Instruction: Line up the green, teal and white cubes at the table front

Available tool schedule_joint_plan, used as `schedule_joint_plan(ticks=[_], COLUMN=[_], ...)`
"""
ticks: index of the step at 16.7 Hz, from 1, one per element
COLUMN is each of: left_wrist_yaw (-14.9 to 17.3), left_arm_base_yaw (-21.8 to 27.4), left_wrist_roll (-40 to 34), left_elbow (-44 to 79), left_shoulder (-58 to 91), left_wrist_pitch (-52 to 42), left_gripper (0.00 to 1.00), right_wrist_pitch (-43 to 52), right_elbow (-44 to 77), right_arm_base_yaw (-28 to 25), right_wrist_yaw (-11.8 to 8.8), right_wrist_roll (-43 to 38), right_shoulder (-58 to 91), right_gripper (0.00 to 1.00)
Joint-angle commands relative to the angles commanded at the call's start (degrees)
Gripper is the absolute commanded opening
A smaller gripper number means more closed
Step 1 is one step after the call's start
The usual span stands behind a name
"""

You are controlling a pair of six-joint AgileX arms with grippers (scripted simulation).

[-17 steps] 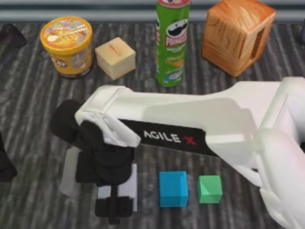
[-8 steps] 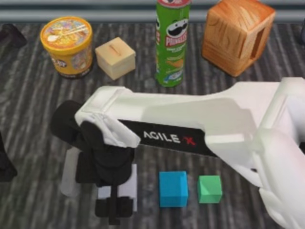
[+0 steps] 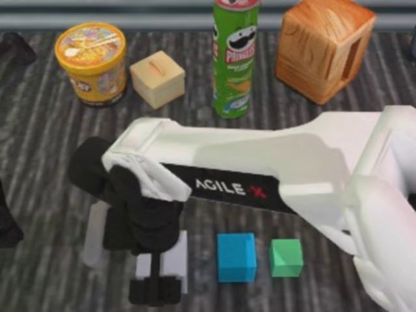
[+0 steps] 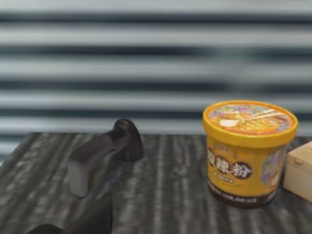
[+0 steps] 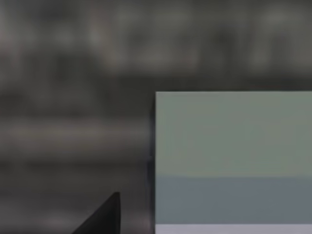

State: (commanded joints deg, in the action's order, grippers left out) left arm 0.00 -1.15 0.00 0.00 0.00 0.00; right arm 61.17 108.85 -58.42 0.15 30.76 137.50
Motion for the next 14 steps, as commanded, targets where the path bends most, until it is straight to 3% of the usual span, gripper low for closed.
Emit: schedule_joint_plan(ticks=[6,14], left_wrist_yaw=[0.0,0.0], left_arm_base_yaw=[0.0,0.0], left_wrist_roll=[0.0,0.0], left_elbow=[0.0,0.0], left_shoulder=[0.0,0.0], left_wrist_pitch=[0.0,0.0], left_gripper=[1.0,1.0], right_wrist_pitch=[1.0,13.97], right_elbow=[0.98,11.23], right_arm_base_yaw=[-0.07,-0.38], right_wrist_yaw=[0.0,-0.03], right_wrist_roll=[0.11,0.12], right_shoulder=[-0.14,-2.76], right_gripper=[1.0,1.0])
